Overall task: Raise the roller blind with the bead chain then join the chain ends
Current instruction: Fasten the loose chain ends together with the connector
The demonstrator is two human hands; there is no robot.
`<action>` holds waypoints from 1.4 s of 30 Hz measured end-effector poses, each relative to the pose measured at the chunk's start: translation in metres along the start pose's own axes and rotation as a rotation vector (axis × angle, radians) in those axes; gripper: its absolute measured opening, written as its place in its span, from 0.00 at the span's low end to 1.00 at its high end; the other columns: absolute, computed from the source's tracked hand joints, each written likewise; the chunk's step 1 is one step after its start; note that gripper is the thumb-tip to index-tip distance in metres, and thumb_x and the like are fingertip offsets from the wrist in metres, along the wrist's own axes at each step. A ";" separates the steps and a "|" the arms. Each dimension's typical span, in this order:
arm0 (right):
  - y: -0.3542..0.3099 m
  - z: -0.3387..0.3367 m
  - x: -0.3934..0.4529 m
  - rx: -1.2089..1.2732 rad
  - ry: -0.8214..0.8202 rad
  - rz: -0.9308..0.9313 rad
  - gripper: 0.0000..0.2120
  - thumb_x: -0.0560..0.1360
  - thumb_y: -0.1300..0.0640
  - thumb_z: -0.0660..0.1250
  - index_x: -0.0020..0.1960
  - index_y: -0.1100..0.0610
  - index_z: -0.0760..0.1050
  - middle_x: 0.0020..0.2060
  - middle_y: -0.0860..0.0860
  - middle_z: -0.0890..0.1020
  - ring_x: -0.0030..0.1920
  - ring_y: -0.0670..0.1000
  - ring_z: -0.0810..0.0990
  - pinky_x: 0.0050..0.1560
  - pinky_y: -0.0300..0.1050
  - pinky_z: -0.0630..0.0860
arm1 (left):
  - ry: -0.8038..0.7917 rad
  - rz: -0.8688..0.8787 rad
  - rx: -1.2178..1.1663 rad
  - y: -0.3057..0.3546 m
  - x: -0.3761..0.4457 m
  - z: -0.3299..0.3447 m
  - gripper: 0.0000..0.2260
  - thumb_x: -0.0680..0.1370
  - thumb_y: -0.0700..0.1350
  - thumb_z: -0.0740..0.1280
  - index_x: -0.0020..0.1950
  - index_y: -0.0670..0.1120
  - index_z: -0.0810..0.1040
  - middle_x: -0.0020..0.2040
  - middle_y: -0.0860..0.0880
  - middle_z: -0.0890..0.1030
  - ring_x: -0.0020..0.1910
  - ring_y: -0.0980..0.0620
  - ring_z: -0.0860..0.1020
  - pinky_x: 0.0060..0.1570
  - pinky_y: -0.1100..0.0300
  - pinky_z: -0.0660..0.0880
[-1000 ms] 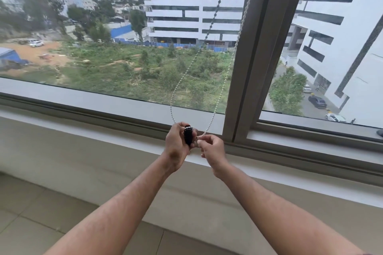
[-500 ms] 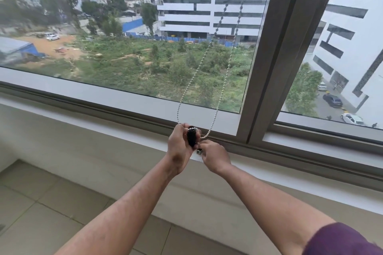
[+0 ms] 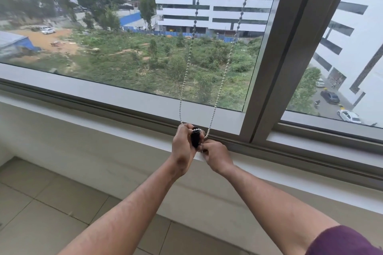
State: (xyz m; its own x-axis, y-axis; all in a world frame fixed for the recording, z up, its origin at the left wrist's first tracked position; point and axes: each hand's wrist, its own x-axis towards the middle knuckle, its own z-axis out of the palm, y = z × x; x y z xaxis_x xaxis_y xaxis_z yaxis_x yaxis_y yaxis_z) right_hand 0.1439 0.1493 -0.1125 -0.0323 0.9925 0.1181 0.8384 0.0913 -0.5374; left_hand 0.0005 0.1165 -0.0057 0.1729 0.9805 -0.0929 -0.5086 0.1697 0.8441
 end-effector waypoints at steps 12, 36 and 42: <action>-0.026 -0.048 -0.076 0.502 0.266 0.077 0.09 0.73 0.61 0.78 0.53 0.56 0.86 0.44 0.45 0.88 0.44 0.41 0.86 0.46 0.35 0.81 | -0.137 0.140 0.048 -0.012 -0.010 -0.004 0.06 0.71 0.42 0.54 0.48 0.45 0.64 0.36 0.45 0.76 0.34 0.51 0.74 0.33 0.59 0.69; -0.060 -0.145 -0.182 0.291 0.668 -0.274 0.14 0.73 0.69 0.77 0.57 0.60 0.86 0.54 0.49 0.86 0.51 0.46 0.87 0.52 0.42 0.84 | -0.309 0.305 0.289 -0.045 -0.069 0.057 0.04 0.72 0.38 0.54 0.45 0.43 0.65 0.36 0.45 0.68 0.32 0.51 0.65 0.33 0.59 0.64; -0.037 -0.167 -0.201 0.327 0.643 -0.308 0.13 0.74 0.69 0.76 0.57 0.60 0.86 0.54 0.49 0.86 0.51 0.46 0.87 0.52 0.45 0.85 | -0.290 0.352 0.403 -0.055 -0.095 0.084 0.04 0.72 0.39 0.55 0.46 0.43 0.66 0.39 0.43 0.68 0.34 0.50 0.64 0.35 0.56 0.64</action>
State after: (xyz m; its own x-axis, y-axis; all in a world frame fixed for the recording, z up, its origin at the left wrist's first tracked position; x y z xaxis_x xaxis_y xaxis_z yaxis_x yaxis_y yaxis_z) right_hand 0.2108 -0.0675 0.0232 0.1680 0.6855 0.7085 0.6364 0.4734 -0.6090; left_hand 0.0831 0.0061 0.0010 0.3039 0.8945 0.3278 -0.2275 -0.2660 0.9367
